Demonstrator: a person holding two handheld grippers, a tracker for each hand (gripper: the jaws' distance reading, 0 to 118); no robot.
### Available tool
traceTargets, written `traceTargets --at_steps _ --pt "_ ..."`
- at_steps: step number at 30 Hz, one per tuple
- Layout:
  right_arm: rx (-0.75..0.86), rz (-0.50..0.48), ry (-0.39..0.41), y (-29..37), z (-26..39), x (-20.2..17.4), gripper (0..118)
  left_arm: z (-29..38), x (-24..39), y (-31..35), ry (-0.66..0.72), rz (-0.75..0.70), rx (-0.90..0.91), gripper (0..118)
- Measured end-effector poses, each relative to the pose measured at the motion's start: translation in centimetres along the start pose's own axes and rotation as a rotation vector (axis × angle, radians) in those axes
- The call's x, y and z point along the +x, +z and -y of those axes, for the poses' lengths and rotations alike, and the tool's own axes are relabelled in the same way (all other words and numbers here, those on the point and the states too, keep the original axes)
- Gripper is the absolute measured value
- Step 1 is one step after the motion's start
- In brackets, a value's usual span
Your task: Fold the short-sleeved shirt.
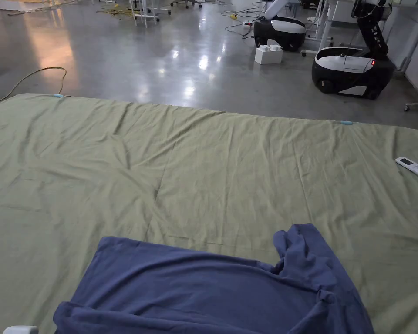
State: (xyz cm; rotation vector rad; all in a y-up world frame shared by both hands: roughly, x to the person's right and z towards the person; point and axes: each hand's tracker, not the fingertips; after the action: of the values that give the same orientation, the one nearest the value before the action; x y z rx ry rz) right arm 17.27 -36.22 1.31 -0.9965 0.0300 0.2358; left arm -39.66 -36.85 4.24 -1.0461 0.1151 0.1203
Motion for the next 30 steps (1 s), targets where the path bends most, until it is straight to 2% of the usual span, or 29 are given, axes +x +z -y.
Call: traceTargets --at_steps 1,3,5,6,7,9,10,18,20,21,23,24,25,26,28,29,30 --pt "-0.004 0.001 -0.003 0.0 0.0 -0.1 13 -0.2 0.1 0.1 0.003 -0.004 0.002 4" --pt "0.020 0.022 -0.007 0.7 -0.2 -0.3 29 -0.4 0.1 0.4 0.007 -0.005 0.011 4" --pt "0.063 0.057 -0.010 1.7 -0.5 -0.5 66 -0.9 0.3 0.8 0.011 -0.002 0.014 8" --pt "0.103 0.070 -0.022 2.2 -0.9 -0.6 79 -1.2 0.6 1.2 0.009 0.000 0.028 16" --pt "0.149 0.076 -0.032 2.8 -1.3 -0.8 85 -1.6 0.9 1.6 0.000 0.001 0.061 31" --pt "0.244 0.068 -0.039 4.1 -2.4 -1.3 85 -2.6 1.8 2.5 -0.019 0.000 0.142 53" --pt "0.295 0.069 -0.044 4.7 -3.2 -1.7 85 -3.3 2.4 3.0 -0.025 -0.001 0.184 56" --pt "0.645 0.040 -0.110 8.0 -8.9 -5.4 85 -8.0 8.4 6.2 -0.107 -0.024 0.520 56" --pt "0.717 0.037 -0.124 8.7 -10.0 -6.2 78 -8.9 9.8 7.2 -0.095 -0.027 0.602 56" --pt "0.746 0.045 -0.128 9.0 -10.4 -6.6 69 -9.1 10.4 7.7 -0.084 -0.023 0.631 55" --pt "0.810 0.063 -0.118 9.7 -11.2 -7.4 42 -9.4 11.6 8.7 -0.076 -0.018 0.707 52" --pt "0.837 0.063 -0.122 9.9 -11.4 -7.6 32 -9.5 11.9 9.1 -0.080 -0.017 0.741 47" --pt "0.852 0.060 -0.126 10.1 -11.7 -7.9 21 -9.5 12.4 9.6 -0.081 -0.026 0.780 32" --pt "0.861 0.054 -0.130 10.3 -11.9 -8.0 16 -9.5 12.8 10.0 -0.084 -0.035 0.804 19" --pt "0.887 0.065 -0.139 10.6 -12.2 -8.4 7 -9.4 13.3 10.6 -0.070 -0.065 0.842 13" --pt "0.908 0.078 -0.138 10.8 -12.4 -8.5 5 -9.3 13.3 10.8 -0.060 -0.049 0.862 7" --pt "0.919 0.079 -0.139 11.0 -12.4 -8.6 4 -9.2 13.3 11.0 -0.053 -0.043 0.869 6"
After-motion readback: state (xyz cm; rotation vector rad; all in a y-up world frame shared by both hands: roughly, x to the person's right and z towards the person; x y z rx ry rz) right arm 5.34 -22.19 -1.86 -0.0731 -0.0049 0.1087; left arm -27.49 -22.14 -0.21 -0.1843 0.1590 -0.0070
